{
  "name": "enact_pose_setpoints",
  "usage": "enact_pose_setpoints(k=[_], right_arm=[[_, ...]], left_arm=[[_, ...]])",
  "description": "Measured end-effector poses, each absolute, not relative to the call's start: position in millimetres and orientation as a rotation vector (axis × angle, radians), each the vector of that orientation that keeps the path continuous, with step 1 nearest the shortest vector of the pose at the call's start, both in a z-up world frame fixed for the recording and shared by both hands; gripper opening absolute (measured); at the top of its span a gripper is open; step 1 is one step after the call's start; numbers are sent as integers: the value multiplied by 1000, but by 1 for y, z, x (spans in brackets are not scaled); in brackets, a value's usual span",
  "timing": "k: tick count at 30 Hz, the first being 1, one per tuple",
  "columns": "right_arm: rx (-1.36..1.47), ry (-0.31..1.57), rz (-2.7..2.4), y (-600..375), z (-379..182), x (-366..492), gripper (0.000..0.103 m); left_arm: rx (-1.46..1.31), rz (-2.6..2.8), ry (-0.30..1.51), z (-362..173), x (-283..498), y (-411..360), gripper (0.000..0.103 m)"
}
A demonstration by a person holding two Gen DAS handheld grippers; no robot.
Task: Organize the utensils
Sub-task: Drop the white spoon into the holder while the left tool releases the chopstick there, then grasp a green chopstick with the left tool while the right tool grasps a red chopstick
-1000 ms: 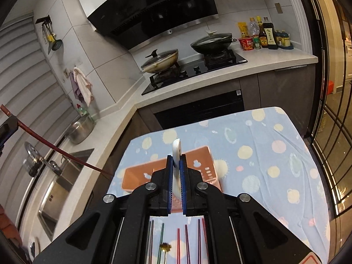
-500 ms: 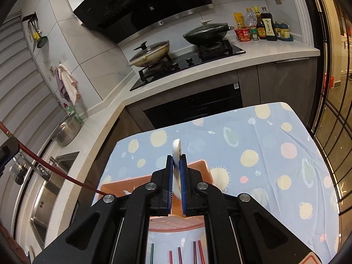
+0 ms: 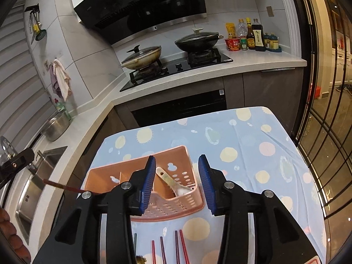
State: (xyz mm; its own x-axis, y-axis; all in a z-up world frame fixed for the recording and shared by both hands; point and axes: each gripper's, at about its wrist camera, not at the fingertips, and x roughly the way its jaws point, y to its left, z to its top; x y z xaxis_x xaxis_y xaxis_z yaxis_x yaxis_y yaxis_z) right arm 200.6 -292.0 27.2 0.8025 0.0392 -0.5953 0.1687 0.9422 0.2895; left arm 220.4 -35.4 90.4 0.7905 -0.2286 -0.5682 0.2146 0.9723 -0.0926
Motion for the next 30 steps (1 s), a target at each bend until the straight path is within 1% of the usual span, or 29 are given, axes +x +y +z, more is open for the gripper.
enact_pose_setpoints(k=[2, 4, 9, 19, 23, 30], right_arm=[[351, 639, -66, -292, 28, 185, 43], [361, 645, -60, -292, 26, 170, 44], [362, 672, -62, -287, 14, 126, 45], [312, 816, -94, -272, -38, 42, 45], [311, 869, -96, -265, -57, 22, 45], [286, 930, -94, -252, -85, 3, 45]], left_arm=[[-24, -232, 625, 86, 212, -31, 55], [-21, -221, 634, 81, 201, -27, 61], [-5, -211, 668, 61, 170, -19, 68], [54, -200, 847, -14, 110, 0, 68], [65, -207, 914, -40, 90, 2, 68], [82, -223, 981, -69, 64, 0, 68]])
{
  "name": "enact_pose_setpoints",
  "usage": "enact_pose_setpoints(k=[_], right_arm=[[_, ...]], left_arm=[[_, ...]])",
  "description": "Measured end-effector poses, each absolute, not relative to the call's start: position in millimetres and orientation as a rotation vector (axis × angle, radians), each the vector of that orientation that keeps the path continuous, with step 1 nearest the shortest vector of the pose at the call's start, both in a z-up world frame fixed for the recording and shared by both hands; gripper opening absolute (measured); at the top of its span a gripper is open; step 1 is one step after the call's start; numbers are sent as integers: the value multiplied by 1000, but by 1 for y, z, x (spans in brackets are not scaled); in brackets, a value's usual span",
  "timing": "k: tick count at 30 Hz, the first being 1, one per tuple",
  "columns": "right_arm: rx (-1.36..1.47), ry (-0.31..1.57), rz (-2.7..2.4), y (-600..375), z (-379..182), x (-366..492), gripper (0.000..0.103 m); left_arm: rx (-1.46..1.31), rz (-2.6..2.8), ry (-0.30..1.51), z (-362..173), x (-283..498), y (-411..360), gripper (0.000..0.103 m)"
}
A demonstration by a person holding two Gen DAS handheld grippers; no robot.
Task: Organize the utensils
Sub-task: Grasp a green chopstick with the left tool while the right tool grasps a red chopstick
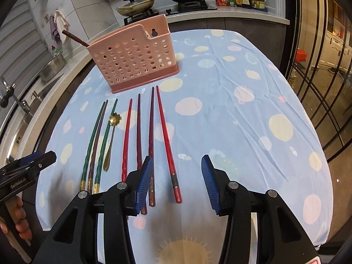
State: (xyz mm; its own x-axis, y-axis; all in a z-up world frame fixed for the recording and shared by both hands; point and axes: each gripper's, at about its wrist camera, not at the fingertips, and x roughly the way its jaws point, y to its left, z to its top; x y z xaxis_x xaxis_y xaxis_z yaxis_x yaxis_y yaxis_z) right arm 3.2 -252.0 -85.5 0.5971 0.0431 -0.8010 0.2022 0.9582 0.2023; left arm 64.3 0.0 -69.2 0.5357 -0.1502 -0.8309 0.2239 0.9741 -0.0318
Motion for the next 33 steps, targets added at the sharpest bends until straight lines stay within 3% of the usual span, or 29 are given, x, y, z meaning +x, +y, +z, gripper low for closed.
enact_pose_setpoints(k=[19, 24, 33], right_arm=[[256, 994, -106, -240, -114, -1, 44], [255, 1007, -108, -239, -119, 0, 43], [240, 1026, -96, -236, -125, 5, 28]], left_arm=[[115, -230, 1097, -117, 50, -4, 68], [124, -238, 1113, -123, 52, -6, 63], [109, -263, 1133, -129, 55, -9, 59]])
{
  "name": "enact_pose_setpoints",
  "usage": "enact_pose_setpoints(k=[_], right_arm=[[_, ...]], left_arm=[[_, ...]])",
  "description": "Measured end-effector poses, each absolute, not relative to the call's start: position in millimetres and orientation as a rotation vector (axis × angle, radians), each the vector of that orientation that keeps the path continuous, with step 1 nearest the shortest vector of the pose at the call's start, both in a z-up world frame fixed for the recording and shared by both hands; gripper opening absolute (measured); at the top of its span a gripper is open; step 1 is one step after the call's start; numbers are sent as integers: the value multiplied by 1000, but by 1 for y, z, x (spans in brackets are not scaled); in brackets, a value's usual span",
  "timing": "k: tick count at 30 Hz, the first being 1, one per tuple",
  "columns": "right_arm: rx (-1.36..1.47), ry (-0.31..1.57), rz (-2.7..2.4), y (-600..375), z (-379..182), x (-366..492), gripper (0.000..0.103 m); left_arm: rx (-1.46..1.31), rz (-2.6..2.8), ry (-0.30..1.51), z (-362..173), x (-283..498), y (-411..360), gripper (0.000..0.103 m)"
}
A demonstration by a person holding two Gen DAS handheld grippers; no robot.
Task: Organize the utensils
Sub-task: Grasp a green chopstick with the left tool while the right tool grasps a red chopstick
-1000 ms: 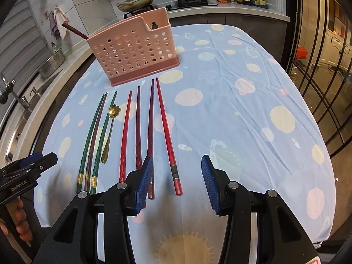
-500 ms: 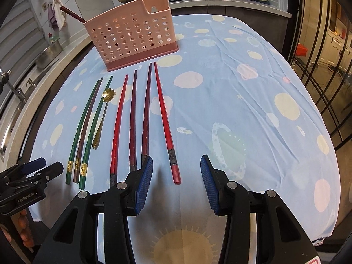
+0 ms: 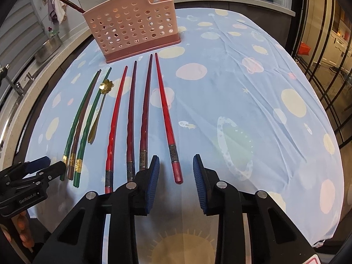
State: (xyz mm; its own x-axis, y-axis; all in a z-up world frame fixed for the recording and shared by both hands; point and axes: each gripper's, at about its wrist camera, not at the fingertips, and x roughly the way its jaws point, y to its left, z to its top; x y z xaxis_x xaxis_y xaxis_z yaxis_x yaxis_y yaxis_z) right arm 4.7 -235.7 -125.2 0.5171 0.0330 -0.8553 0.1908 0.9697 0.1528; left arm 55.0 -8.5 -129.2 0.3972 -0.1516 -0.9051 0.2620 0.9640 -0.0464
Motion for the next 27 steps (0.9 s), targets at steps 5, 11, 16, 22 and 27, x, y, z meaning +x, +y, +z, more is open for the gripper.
enact_pose_setpoints(k=[5, 11, 16, 22, 27], right_arm=[[237, 1032, -94, -236, -129, 8, 22], [224, 1031, -94, -235, -131, 9, 16], [219, 1028, -92, -234, -131, 10, 12], [217, 1026, -91, -234, -132, 10, 9], [214, 1026, -90, -234, -131, 10, 8]], left_arm=[[115, -261, 1130, -130, 55, -9, 57], [128, -256, 1122, -130, 54, -9, 54], [128, -256, 1118, -130, 53, -9, 46], [125, -267, 1116, -128, 53, -8, 27], [120, -287, 1115, -127, 52, -9, 12]])
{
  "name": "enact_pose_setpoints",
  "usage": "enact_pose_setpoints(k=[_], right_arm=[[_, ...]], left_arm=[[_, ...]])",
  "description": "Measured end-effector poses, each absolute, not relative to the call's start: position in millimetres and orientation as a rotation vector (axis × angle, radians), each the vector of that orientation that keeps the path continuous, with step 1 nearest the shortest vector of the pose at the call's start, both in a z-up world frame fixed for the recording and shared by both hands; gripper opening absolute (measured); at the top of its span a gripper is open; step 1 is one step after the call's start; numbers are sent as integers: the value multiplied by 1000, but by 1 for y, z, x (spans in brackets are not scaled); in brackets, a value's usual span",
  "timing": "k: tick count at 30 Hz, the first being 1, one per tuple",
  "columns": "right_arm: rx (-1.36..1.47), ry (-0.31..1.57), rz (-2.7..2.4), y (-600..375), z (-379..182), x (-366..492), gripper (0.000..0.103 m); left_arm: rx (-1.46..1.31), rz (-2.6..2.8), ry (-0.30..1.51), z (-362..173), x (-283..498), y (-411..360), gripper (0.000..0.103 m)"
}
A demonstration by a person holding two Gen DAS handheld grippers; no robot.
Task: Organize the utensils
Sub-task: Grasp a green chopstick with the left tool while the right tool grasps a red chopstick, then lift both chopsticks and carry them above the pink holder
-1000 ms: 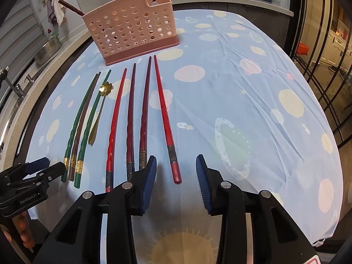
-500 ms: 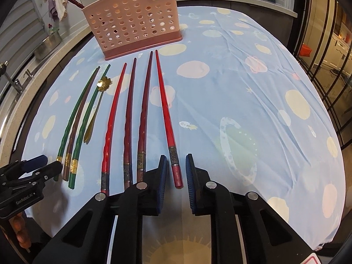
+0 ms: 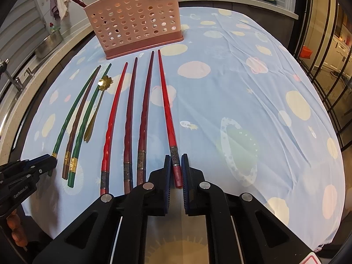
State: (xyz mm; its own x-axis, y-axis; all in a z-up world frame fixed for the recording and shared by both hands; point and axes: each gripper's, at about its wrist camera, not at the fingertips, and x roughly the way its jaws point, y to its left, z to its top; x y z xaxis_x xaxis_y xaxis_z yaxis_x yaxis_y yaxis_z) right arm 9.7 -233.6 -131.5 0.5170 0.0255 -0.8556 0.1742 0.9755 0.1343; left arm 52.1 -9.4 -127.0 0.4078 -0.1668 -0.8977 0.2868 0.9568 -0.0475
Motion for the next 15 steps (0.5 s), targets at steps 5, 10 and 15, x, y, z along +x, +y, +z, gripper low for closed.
enact_pose_setpoints(k=[5, 10, 15], right_arm=[[224, 1020, -85, -234, -130, 7, 8], [233, 999, -79, -234, -120, 2, 7], [243, 960, -70, -233, -104, -3, 7]], left_arm=[[101, -296, 1117, -125, 52, -7, 7], [83, -297, 1098, -115, 49, -2, 7], [63, -299, 1057, -96, 46, 3, 7]])
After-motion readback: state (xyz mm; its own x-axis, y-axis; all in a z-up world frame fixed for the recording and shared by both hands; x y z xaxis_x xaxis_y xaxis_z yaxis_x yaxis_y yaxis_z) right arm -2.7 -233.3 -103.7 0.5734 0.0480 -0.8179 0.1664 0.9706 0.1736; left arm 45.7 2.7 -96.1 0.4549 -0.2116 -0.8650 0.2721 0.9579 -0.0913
